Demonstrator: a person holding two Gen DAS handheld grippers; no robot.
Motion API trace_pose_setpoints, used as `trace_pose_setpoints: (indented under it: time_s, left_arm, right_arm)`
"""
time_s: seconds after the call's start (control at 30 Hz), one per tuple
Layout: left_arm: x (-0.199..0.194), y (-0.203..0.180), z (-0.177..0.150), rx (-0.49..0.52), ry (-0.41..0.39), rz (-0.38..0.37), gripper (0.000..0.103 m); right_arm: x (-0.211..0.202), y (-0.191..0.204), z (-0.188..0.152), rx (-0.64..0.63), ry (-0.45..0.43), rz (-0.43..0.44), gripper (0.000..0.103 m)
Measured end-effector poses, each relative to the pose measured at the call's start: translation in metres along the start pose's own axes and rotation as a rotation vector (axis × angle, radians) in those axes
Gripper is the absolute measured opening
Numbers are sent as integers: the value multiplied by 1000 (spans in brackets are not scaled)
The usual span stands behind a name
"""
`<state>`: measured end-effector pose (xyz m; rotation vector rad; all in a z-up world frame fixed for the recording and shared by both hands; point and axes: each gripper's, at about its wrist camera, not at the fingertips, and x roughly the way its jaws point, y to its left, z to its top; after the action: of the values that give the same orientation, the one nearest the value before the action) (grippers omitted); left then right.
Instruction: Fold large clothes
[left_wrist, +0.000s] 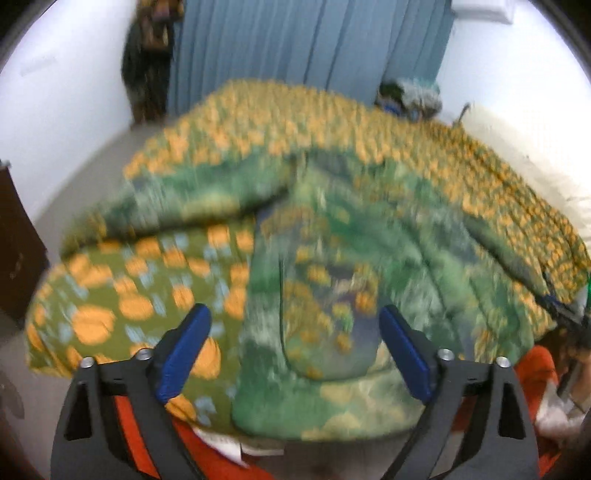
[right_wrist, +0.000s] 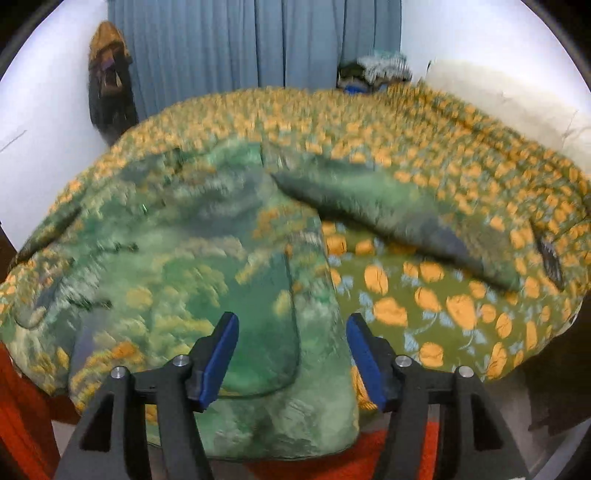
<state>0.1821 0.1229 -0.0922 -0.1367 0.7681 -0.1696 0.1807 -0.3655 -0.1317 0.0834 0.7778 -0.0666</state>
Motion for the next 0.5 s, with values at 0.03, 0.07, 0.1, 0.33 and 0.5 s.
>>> trace_pose_setpoints:
  time_s: [0.03,0.07,0.1,0.33,0.5]
  left_arm:
    - [-7,0,2,0,-34,10,101]
    - [-11,0,2,0,-62,15,101]
    - [-12,-3,3,3,-83,21,101]
    - [1,-27,-9,-1,-77,-2,101]
    - [2,-47,-19,54,-40,-26,101]
  right_arm:
    - [-3,6,3,-3,-19,8,69]
    - [-8,12,4,-7,-40,17,69]
    - [-12,21,5,-16,-64,23,71]
    - [-17,67,-6,-75,-73,84,71]
    - [-18,90,-11,-170,-89,89,71]
